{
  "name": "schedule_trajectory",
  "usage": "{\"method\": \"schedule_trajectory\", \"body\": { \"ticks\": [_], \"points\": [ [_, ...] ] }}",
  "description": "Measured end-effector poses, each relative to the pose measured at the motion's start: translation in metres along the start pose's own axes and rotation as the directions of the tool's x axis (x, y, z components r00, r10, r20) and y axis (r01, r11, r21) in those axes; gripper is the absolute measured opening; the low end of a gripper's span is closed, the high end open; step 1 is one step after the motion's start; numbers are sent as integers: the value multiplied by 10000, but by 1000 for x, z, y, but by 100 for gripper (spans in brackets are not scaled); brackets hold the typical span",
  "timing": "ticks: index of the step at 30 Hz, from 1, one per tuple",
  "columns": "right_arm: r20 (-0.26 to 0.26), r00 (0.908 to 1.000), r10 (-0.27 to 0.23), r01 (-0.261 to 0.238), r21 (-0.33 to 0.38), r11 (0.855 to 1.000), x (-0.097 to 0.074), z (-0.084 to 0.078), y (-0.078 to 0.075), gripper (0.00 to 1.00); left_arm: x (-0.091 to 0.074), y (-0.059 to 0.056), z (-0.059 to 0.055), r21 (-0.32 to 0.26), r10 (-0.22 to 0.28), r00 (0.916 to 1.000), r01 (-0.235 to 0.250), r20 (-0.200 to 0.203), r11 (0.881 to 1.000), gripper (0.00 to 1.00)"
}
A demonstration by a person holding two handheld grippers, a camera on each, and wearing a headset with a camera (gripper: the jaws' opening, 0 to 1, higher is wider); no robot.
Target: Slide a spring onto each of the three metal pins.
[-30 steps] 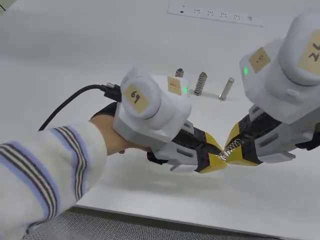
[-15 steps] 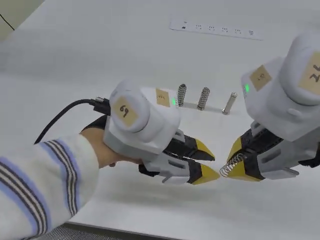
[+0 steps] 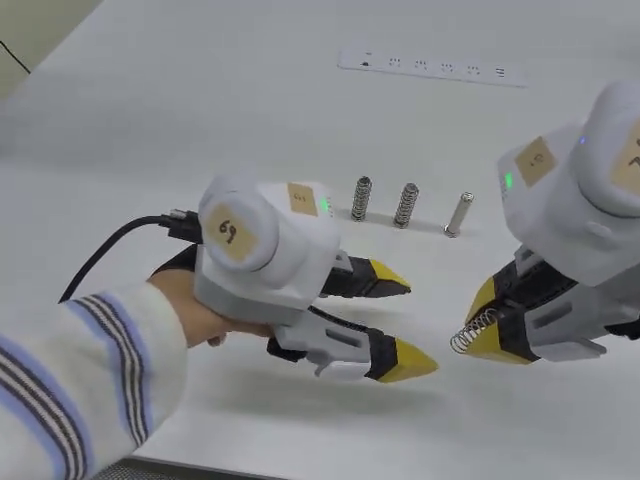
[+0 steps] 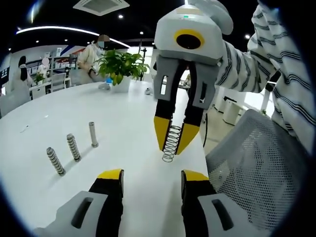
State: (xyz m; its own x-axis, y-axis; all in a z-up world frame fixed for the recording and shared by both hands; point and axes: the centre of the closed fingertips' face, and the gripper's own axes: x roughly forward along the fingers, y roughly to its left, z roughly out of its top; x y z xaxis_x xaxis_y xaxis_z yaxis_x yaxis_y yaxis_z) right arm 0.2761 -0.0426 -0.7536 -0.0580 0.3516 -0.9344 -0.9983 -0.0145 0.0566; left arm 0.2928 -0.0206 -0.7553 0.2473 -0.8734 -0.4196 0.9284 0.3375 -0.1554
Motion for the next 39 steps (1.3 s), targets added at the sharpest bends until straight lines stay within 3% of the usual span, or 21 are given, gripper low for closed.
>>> {"method": "schedule_trajectory", "body": {
  "ticks": [8, 13, 15, 18, 23, 26, 31, 33, 39],
  "points": [
    [-125, 9999, -65, 67, 143, 9999, -2, -7, -1, 8, -5, 13, -1, -179, 669, 9974, -664, 282, 9976, 71],
    [-112, 9999, -108, 111, 217, 9997, -4, -9, -2, 8, -6, 15, -1, -269, 785, 9965, -777, 282, 9966, 78],
    [-121, 9998, -137, 140, 244, 9996, -5, -10, -3, 8, -6, 18, -3, -648, 892, 9958, -876, 224, 9940, 83],
    [-131, 9997, -196, 200, 299, 9994, -7, -11, -4, 8, -7, 23, -4, -644, 1099, 9937, -1082, 235, 9920, 92],
    [-172, 9996, -243, 250, 436, 9987, -9, -15, -6, 8, -8, 31, -7, -878, 1321, 9911, -1299, 189, 9876, 96],
    [-220, 9994, -267, 278, 483, 9984, -10, -18, -7, 8, -10, 39, -6, -940, 1782, 9836, -1750, 268, 9801, 98],
    [-237, 9990, -376, 390, 577, 9976, -14, -19, -12, 8, -12, 39, -4, -999, 1837, 9823, -1793, 365, 9787, 98],
    [-222, 9988, -432, 445, 614, 9971, -16, -21, -17, 8, -12, 37, -4, -1424, 1767, 9834, -1691, 422, 9753, 98],
    [-261, 9980, -571, 589, 750, 9954, -22, -27, -29, 8, -15, 40, -4, -1363, 1915, 9805, -1840, 441, 9734, 98]
  ]
}}
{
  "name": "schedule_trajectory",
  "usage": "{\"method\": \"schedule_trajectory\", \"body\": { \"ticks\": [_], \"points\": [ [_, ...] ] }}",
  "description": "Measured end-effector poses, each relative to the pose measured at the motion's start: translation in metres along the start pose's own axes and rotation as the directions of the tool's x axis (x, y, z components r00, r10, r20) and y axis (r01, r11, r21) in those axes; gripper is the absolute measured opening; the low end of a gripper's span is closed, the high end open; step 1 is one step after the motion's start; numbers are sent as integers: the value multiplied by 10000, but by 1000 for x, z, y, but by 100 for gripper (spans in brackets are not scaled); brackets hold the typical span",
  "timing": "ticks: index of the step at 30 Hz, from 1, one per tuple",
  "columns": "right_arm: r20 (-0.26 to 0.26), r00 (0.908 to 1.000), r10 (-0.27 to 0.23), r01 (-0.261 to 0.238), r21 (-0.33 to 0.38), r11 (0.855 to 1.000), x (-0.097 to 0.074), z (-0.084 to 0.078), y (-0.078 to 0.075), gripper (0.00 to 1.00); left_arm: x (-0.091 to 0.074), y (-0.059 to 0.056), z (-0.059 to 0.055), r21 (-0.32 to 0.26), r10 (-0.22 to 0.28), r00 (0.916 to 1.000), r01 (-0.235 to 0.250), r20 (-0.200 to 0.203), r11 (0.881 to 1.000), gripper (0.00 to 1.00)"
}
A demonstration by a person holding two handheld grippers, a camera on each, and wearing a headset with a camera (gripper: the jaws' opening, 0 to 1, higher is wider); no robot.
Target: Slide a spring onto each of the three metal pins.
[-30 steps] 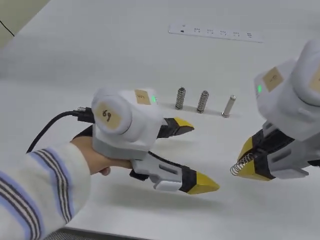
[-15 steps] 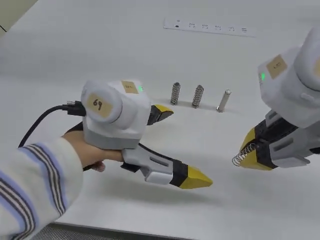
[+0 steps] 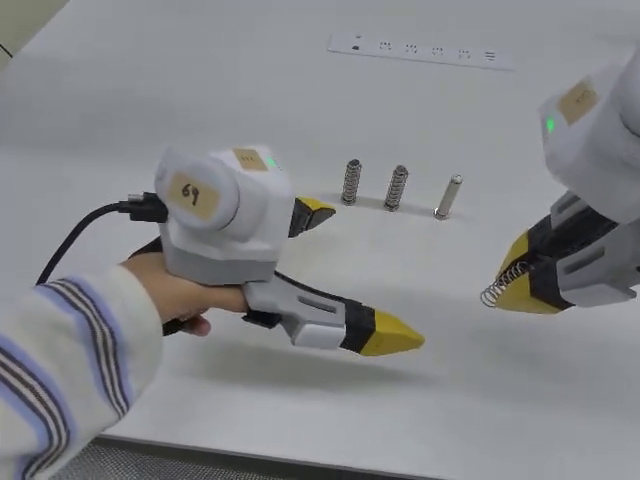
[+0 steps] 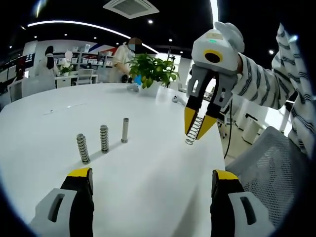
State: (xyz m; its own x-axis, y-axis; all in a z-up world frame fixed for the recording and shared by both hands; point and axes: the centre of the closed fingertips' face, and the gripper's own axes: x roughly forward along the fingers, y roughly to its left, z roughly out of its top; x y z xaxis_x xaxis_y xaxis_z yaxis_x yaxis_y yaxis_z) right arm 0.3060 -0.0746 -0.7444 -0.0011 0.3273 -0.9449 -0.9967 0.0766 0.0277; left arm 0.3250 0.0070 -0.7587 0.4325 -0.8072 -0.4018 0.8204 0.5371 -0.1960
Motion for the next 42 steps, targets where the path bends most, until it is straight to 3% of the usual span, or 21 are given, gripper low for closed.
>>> {"method": "schedule_trajectory", "body": {
  "ticks": [13, 19, 25, 42],
  "points": [
    [-70, 9991, -418, 417, -246, 9988, -18, 5, -32, 8, 1, 6, -2, 135, 214, 9997, -212, -85, 9997, 98],
    [-226, 9976, -656, 642, -564, 9963, -24, 9, -55, 8, 2, 9, 3, 63, 351, 9994, -352, 81, 9994, 98],
    [-410, 9956, -846, 807, -891, 9927, -32, 15, -67, 8, 1, 10, 7, 3, 434, 9988, -434, 225, 9991, 98],
    [-685, 9934, -916, 798, -1589, 9841, -26, 38, -109, 8, 2, 13, 9, -123, 557, 9982, -554, 235, 9984, 98]
  ]
}}
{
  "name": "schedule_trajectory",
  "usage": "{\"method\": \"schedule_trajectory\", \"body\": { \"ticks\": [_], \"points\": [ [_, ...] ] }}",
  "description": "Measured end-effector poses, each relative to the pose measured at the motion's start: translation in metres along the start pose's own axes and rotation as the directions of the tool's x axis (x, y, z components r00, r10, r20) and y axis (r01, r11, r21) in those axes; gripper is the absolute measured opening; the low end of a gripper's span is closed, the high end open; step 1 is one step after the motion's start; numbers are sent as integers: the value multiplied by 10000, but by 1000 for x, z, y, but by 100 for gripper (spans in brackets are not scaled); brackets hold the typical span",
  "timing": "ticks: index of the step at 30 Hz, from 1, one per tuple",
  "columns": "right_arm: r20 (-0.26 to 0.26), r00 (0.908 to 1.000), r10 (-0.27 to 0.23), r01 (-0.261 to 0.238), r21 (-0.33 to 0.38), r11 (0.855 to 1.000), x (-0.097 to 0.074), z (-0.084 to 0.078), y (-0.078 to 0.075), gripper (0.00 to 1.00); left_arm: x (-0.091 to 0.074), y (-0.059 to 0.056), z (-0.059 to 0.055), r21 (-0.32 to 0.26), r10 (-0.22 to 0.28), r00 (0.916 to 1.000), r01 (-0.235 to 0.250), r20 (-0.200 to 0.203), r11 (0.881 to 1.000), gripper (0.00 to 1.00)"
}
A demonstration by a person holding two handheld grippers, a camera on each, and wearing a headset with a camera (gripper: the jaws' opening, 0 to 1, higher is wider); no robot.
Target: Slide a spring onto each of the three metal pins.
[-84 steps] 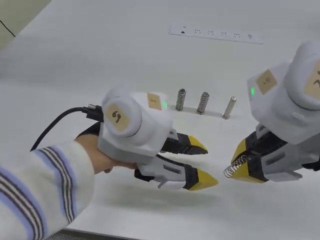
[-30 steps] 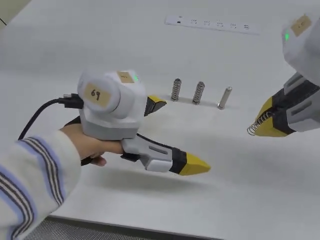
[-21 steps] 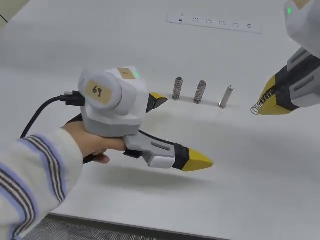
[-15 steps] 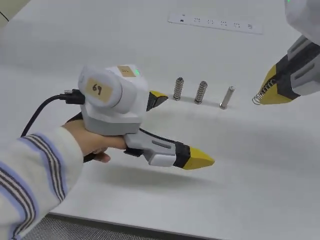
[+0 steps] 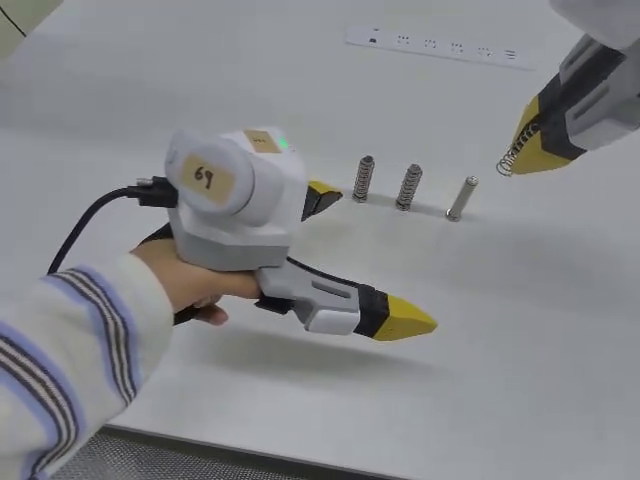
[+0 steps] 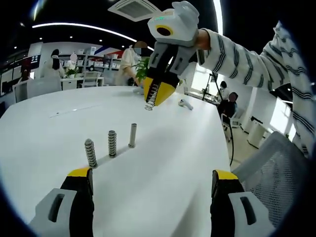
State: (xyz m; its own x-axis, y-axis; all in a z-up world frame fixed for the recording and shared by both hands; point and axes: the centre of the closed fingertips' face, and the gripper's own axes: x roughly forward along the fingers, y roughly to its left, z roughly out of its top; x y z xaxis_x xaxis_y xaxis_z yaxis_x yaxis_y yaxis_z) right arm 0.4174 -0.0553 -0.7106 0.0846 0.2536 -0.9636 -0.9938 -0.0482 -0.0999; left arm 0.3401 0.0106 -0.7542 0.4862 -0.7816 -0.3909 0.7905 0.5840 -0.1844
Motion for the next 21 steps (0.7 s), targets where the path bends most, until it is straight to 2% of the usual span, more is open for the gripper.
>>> {"method": "schedule_trajectory", "body": {
  "ticks": [9, 16, 19, 21],
  "points": [
    [-353, 9988, 350, -366, -468, 9982, 15, 5, -6, 8, 1, 0, -2, -72, 9, 10000, -10, -96, 10000, 98],
    [-517, 9976, 467, -493, -505, 9975, 26, 4, -12, 8, 0, 0, -6, -108, 14, 9996, -17, -285, 9999, 98],
    [-578, 9969, 535, -566, -520, 9970, 30, 4, -14, 8, 0, 2, -1, 85, 147, 9999, -147, 2, 9999, 98],
    [-649, 9962, 584, -619, -527, 9967, 32, 2, -13, 8, 0, 2, -2, -12, 133, 9999, -133, -31, 9999, 98]
  ]
}}
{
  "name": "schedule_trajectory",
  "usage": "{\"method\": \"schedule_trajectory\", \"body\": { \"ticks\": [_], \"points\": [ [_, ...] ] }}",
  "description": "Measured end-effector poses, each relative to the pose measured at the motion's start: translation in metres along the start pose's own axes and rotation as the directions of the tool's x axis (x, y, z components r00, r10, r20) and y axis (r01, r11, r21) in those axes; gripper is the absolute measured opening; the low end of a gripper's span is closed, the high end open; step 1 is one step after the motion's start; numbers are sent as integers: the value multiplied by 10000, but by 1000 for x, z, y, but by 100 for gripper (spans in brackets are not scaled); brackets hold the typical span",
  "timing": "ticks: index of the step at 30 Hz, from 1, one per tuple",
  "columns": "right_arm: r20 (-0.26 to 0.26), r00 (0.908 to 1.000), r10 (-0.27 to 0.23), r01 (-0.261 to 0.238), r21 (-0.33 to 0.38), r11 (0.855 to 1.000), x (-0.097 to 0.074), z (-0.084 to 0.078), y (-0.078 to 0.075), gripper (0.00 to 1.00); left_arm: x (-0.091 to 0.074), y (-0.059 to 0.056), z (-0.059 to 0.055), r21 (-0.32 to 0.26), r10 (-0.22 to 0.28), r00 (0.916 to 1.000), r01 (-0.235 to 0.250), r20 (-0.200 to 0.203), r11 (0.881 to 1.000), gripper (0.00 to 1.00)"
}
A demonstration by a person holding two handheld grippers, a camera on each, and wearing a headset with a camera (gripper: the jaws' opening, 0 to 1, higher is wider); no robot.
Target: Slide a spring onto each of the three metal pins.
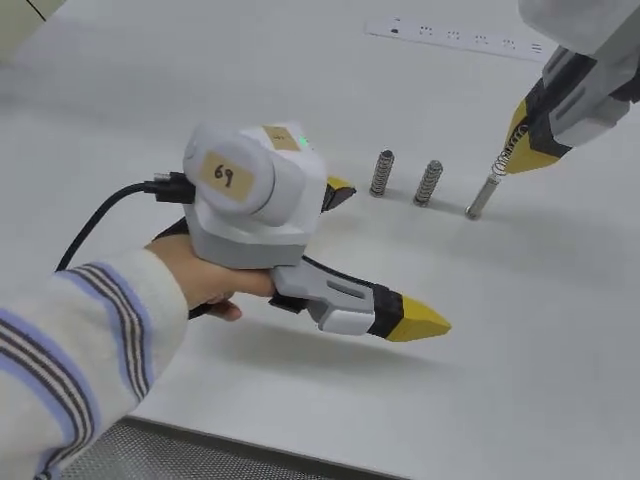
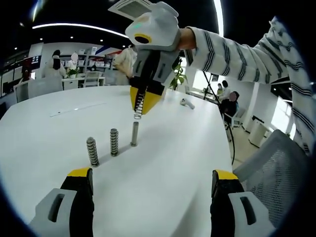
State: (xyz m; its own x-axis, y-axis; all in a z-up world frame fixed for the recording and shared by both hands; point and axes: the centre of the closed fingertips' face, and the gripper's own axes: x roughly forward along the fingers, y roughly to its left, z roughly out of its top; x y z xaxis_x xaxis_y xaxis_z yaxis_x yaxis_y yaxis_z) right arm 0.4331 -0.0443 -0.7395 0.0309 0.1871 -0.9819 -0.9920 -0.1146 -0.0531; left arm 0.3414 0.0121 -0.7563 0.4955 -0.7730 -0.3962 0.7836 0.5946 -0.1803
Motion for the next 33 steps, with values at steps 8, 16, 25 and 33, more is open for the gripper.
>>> {"method": "schedule_trajectory", "body": {
  "ticks": [8, 16, 25, 33],
  "points": [
    [-176, 9995, 251, -251, 3, 9997, 11, -4, -3, 8, 1, 1, -4, 21, 17, 9999, -17, -155, 10000, 98],
    [-394, 9981, 470, -473, -67, 9989, 18, -7, 2, 8, 1, 4, -4, -36, 82, 9998, -82, -158, 10000, 98],
    [-592, 9969, 526, -533, -107, 9985, 34, -10, 4, 8, -2, 7, -8, -43, 76, 9995, -78, -305, 10000, 98],
    [-743, 9956, 563, -576, -158, 9982, 48, -13, 3, 8, -2, 7, -3, -51, 63, 9998, -64, -170, 10000, 97]
  ]
}}
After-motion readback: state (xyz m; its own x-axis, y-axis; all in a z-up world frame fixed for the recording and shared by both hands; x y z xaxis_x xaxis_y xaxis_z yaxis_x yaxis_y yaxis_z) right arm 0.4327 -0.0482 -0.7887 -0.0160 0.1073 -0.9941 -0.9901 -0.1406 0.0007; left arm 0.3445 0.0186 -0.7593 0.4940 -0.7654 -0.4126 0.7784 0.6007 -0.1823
